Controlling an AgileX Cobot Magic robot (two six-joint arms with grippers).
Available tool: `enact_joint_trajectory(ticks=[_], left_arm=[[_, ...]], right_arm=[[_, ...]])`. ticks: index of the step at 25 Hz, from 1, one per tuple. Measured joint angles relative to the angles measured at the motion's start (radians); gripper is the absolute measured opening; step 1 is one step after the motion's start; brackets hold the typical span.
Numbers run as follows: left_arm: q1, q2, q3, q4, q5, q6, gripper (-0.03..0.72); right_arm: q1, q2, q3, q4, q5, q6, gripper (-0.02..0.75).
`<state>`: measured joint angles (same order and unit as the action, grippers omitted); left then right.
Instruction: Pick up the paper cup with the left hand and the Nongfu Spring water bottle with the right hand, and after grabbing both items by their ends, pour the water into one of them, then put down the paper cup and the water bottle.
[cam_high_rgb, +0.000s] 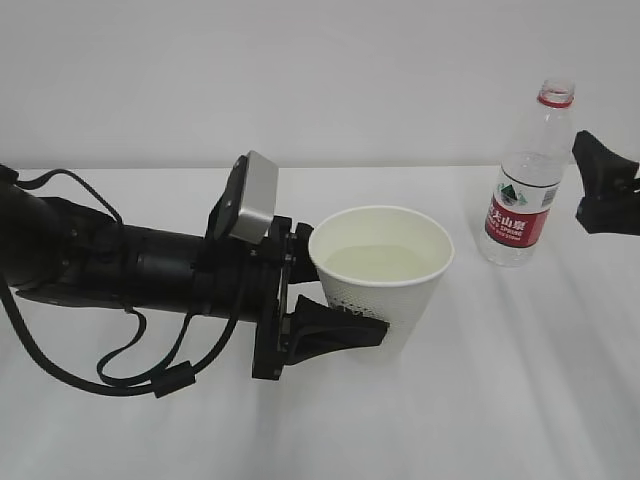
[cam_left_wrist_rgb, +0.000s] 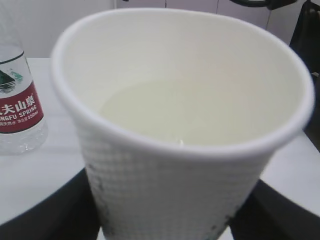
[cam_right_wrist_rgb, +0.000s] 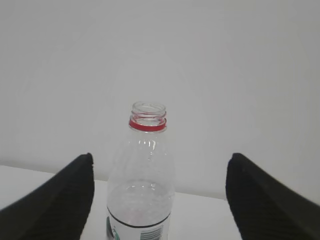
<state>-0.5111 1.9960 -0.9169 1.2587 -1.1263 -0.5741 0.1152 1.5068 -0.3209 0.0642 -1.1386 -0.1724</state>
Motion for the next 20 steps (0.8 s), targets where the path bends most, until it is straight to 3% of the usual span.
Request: enact_joint_trajectory(ticks=[20], left_arm=[[0.0,0.0,0.0,-0.006,0.0,0.0,0.51]], right_arm=[[0.0,-0.081,0.114,-0.014,0.0,0.082,0.596]])
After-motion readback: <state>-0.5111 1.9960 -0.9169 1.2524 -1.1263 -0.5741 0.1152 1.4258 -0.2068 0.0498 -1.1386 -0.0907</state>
